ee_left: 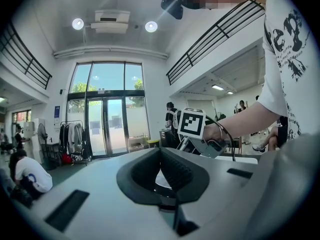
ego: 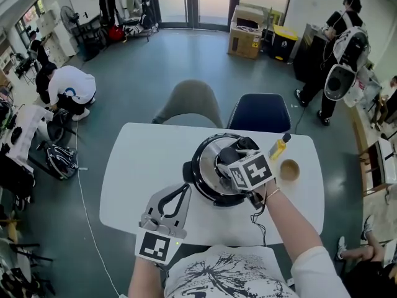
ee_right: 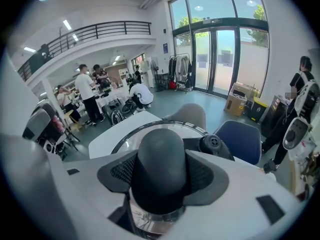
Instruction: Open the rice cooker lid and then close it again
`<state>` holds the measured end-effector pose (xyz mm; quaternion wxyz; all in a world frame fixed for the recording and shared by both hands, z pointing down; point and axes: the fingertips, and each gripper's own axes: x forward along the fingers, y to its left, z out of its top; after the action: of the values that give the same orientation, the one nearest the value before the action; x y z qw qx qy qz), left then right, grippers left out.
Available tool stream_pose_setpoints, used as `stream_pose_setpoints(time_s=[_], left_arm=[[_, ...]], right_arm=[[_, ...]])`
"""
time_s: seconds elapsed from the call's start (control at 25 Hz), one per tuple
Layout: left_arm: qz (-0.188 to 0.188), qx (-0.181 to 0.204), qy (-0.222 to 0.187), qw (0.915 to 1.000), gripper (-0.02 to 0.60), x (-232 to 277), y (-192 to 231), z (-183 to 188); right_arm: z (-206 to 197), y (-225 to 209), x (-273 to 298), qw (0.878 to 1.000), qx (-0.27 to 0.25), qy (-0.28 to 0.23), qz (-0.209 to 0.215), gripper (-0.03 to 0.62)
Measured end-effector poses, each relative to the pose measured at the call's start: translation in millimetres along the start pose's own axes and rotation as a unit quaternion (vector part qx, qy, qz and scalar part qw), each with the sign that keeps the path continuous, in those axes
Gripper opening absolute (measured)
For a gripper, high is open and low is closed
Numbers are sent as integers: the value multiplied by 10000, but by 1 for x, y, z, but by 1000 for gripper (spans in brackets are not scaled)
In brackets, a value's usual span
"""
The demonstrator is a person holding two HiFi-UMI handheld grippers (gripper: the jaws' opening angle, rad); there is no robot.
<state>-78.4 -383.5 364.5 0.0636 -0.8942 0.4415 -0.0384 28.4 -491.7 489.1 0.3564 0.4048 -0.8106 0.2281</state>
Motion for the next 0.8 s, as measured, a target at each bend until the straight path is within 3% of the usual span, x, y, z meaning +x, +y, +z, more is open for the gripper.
stream_pose_setpoints(time_s=[0.4, 0.8], left_arm=[[-14, -130, -57, 9999, 14, -16, -1, 6], [-411, -75, -103, 9991, 13, -90, -35, 6]], right_arm=[[2, 5, -31, 9997, -22, -246, -82, 291], [-63, 76, -77, 9994, -26, -285, -217, 291]])
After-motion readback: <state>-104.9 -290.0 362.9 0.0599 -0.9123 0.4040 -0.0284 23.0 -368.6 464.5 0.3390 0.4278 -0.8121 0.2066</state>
